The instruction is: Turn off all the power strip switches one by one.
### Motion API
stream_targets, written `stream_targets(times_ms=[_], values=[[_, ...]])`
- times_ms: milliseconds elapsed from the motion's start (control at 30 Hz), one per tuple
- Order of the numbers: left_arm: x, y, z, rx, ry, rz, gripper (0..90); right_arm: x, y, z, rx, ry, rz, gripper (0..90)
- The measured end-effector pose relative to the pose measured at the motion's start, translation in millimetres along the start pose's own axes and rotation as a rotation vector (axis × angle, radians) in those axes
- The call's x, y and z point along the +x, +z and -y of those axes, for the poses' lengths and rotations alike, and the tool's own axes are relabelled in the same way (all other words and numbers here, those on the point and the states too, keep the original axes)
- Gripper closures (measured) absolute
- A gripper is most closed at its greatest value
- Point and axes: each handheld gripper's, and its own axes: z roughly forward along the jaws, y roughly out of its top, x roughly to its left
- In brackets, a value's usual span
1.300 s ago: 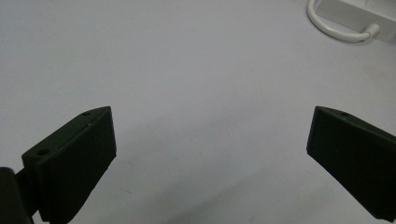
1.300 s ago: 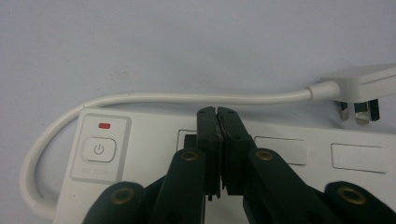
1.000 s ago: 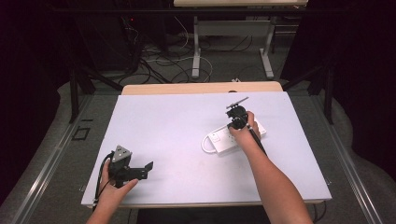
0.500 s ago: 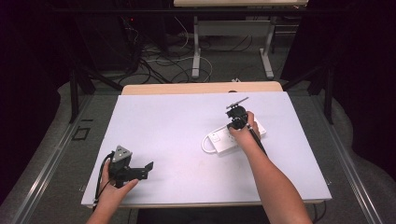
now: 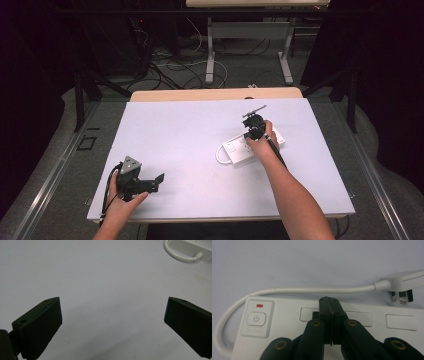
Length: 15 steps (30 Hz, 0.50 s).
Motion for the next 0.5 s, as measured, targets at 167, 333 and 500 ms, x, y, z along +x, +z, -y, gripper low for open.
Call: stream_targets(times_ms=[167,333,500], values=[[-0.2,0.6,0.1,0.000,0.000,0.001,1.3,-0.1,0.0,-0.1,-0.001,0.010,-0.004,90.0],[0.1,0.2,-0.2,0.011,-0.003,0.005,1.3,-1.1,0.5,-1.0,-0.003,-0.015,-0.006,90.0],[0.0,0.3,-0.3,0.011,-0.003,0.005,1.3,-2.0,0.3,-1.5,0.003,-0.006,-0.012,89.8]])
